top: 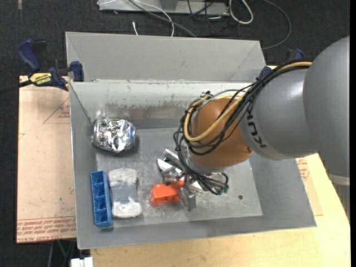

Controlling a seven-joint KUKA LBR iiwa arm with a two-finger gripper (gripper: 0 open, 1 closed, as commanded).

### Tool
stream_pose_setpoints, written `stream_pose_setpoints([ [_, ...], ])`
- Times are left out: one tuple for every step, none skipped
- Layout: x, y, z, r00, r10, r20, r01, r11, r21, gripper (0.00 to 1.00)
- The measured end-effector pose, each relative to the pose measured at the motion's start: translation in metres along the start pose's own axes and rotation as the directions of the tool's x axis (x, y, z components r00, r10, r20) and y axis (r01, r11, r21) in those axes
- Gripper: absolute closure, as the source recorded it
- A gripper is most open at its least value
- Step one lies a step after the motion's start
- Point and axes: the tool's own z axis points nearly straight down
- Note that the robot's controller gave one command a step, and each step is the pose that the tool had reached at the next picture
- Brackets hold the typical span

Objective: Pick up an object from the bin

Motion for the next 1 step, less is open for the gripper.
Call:
stream_pose_setpoints([
  [-0.0030, 0.0025, -0.0451, 1.000, 0.010, 0.004, -0.010, 1.000, 0.000, 1.00],
])
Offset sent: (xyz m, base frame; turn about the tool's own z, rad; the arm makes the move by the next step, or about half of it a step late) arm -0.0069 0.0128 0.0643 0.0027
